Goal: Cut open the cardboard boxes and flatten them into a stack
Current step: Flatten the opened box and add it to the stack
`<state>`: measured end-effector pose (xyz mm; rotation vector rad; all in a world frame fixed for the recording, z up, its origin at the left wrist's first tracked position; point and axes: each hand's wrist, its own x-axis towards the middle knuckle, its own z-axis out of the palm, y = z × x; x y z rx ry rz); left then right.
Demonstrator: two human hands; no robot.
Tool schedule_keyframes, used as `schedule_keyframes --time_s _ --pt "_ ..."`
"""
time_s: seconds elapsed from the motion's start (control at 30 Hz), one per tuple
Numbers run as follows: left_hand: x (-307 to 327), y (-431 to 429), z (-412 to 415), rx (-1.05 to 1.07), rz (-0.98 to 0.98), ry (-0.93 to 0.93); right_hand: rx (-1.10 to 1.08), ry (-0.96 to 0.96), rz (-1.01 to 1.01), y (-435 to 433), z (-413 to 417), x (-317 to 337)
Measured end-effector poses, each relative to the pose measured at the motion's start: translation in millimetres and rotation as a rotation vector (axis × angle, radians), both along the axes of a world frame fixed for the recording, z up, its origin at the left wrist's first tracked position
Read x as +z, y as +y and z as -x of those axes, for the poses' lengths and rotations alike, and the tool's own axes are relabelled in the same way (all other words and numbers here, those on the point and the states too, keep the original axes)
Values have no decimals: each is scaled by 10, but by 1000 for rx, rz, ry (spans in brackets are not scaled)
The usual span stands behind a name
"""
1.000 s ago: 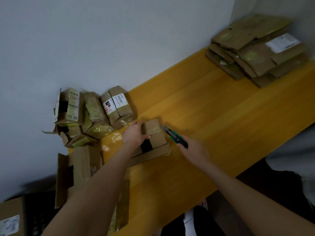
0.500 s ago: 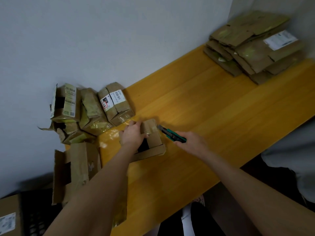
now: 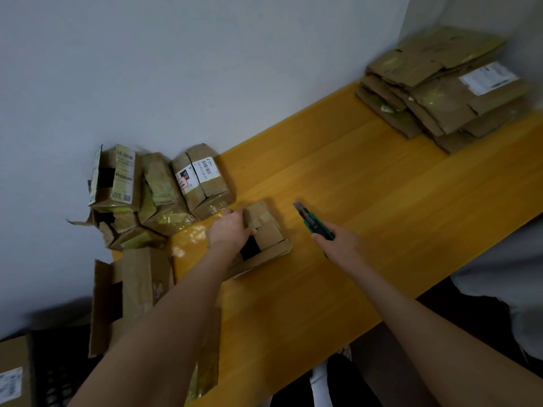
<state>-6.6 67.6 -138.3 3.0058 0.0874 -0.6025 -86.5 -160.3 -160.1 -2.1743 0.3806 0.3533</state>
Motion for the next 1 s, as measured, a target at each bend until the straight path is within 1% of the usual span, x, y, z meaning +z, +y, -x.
schedule_keyframes --time_s 0.13,0.23,0.33,0.37,0.4,0.43,0.5,0.53,0.57,0.6,0.63,0.77,0.87,1.0 --pt "21 15 71 -92 -116 -48 94 164 211 250 -236 -98" --pt "39 36 109 -162 -202 -59 133 246 257 338 -328 -153" --pt "81 15 135 -215 -268 -42 112 224 266 339 -383 -136" --pt "99 3 153 -225 -281 -41 69 198 225 336 -394 -91" --pt "121 -11 176 -229 -290 -50 8 185 137 338 -411 -26" --pt "147 -30 197 -229 -295 -64 -70 218 -16 345 -429 60" --pt "219 -85 227 -217 -281 -99 -195 419 -390 375 -475 271" --pt "265 -113 229 -209 -269 -118 -184 527 -500 389 -494 369" --pt "312 -135 227 -206 -260 -134 -140 593 -555 399 -500 453" --pt "363 -151 222 -213 -259 -147 -100 608 -584 415 -508 525" --pt "419 -160 219 -222 -267 -160 -64 579 -565 437 -519 594" --pt "634 -127 214 -208 -297 -223 58 334 -290 568 -517 830" --pt "782 -75 202 -195 -324 -294 106 197 -247 659 -498 988" --pt "979 29 205 -217 -327 -362 110 95 -213 710 -528 1180"
